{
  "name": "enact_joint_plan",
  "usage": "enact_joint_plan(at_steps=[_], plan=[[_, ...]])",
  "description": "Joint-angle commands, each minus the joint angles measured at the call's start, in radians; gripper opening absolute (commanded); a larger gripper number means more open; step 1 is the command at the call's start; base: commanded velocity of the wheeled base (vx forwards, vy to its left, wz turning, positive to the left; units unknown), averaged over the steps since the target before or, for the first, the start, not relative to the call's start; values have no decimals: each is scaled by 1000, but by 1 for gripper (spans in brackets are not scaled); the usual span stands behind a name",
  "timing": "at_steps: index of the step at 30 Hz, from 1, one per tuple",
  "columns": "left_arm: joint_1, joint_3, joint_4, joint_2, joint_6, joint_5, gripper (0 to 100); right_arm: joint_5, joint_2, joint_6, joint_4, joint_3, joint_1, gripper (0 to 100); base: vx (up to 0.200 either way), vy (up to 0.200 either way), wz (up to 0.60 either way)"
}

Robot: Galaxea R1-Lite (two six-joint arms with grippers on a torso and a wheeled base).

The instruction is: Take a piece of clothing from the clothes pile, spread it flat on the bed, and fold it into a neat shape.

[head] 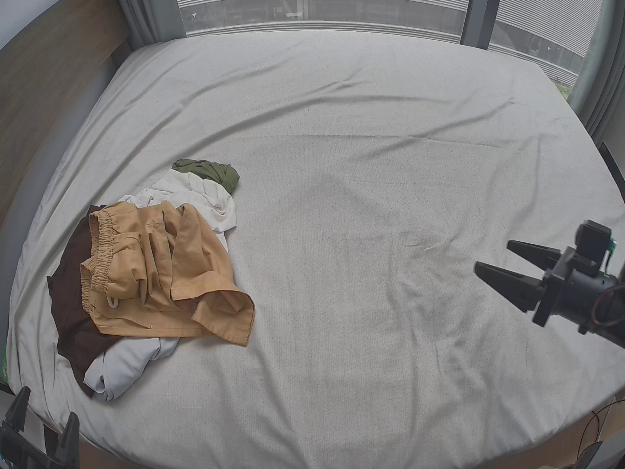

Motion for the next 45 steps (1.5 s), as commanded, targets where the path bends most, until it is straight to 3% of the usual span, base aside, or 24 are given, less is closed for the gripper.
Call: enact_joint_plan(at_steps=[1, 13, 27, 45], plan=[[0, 18, -1, -16, -2, 0, 100, -4, 218, 103, -36, -112, 103, 100, 0, 0, 0], [0, 18, 0, -16, -3, 0, 100, -7, 536, 117, -39, -306, 166, 100, 0, 0, 0], [0, 18, -1, -16, -3, -1, 100, -53, 754, 143, -20, -497, 262, 100, 0, 0, 0], [0, 18, 0, -16, -3, -3, 100, -81, 996, 185, 163, -816, 348, 100, 0, 0, 0]])
